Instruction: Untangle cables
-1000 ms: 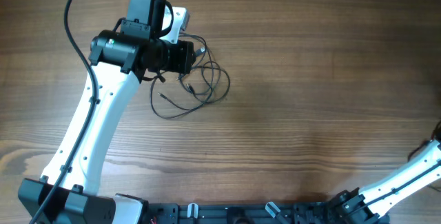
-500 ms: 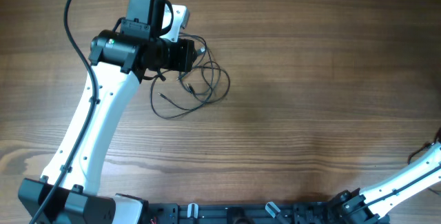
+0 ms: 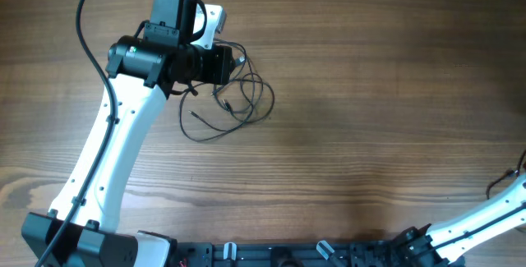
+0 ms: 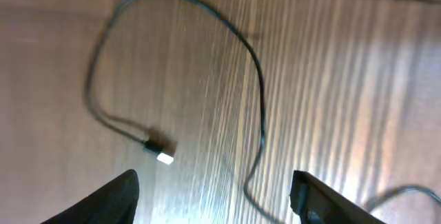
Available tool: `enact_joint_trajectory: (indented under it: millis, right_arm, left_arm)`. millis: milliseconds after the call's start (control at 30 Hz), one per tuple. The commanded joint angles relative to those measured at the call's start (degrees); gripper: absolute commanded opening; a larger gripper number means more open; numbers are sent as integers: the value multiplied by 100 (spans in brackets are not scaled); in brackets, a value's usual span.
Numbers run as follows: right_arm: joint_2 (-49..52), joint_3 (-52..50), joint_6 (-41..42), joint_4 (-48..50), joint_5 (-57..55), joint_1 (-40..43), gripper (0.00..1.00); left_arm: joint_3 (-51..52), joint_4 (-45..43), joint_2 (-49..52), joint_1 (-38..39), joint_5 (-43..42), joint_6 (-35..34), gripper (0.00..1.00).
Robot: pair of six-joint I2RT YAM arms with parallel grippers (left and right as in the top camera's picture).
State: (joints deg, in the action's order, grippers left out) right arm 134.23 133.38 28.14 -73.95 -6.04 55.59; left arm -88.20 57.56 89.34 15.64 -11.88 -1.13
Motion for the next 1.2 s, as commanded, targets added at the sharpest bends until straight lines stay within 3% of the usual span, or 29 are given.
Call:
enact_joint_trajectory:
  millis: [0, 367, 667, 833, 1167]
  right_arm:
    - [-507, 44, 350, -219, -411, -138, 74]
    - [-1521, 44, 437, -831, -621, -966, 73]
    - [-3005, -48, 136, -1084, -1058, -2039, 77]
    - [-3357, -861, 205, -1377, -1281, -2103, 79]
    - [-4793, -2616, 315, -1073, -1519, -2127, 88]
  left_arm:
    - [-105, -173, -127, 0, -79, 90, 53]
    - [-105, -466, -127, 0, -116, 87, 57]
    - [-107, -586, -129, -195, -72, 90, 56]
    - [-107, -437, -214, -529, -72, 308, 56]
    - [-107, -420, -365, -1145, -76, 354, 56]
